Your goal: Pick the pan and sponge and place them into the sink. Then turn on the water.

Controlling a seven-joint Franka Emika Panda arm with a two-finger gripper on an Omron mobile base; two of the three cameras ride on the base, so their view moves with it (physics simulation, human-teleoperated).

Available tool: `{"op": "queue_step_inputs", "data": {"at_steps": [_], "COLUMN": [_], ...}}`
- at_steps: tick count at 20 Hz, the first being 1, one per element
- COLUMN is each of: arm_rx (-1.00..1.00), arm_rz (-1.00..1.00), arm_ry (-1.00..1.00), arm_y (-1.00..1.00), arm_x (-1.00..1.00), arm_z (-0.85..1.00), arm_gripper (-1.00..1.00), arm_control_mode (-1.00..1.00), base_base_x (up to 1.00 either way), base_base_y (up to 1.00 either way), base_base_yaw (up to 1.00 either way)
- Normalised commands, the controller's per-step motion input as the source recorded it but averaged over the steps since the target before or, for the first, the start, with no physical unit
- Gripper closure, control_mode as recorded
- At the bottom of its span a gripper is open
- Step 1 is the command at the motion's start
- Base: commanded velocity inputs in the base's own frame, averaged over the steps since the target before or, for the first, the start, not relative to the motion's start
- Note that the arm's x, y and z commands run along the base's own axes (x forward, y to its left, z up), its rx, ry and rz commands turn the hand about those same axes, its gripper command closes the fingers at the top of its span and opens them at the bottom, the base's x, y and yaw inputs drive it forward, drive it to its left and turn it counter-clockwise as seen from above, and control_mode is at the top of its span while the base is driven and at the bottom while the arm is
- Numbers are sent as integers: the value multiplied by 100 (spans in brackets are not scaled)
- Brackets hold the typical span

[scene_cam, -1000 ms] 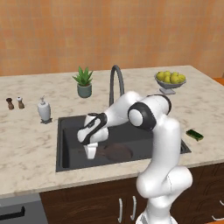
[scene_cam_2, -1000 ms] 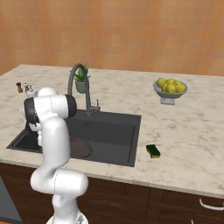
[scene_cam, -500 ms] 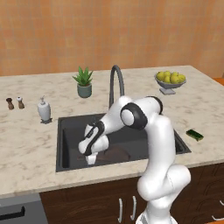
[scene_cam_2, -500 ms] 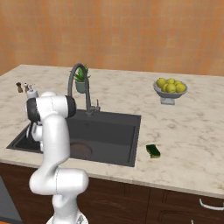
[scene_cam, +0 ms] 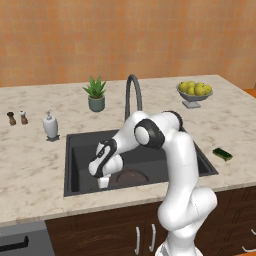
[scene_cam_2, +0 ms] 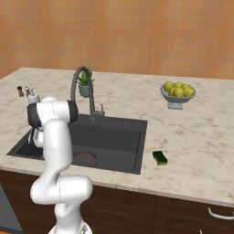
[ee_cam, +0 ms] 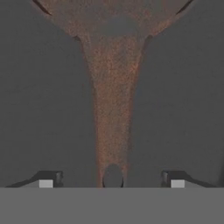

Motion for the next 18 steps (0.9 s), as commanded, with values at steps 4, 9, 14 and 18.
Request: {"op": "queue_step_inputs", "data": {"at_steps": [4,9,14,18], "arm_rx": [1,0,0,0], "arm_rz": [-6,-1,0,4], "arm_ry": [-5,-4,-22,-29], "arm_y": [-7,0,2,20], "arm_x": [-71,-74,-99,-93], "arm_z": [84,100,100,100], "arm_gripper": [-100,-100,-100,-100], "arm_control_mode": [-100,-100,-100,-100], "base_base_x": [0,0,0,0], "base_base_y": [0,0,0,0], "base_base_yaw": [0,0,0,0]}}
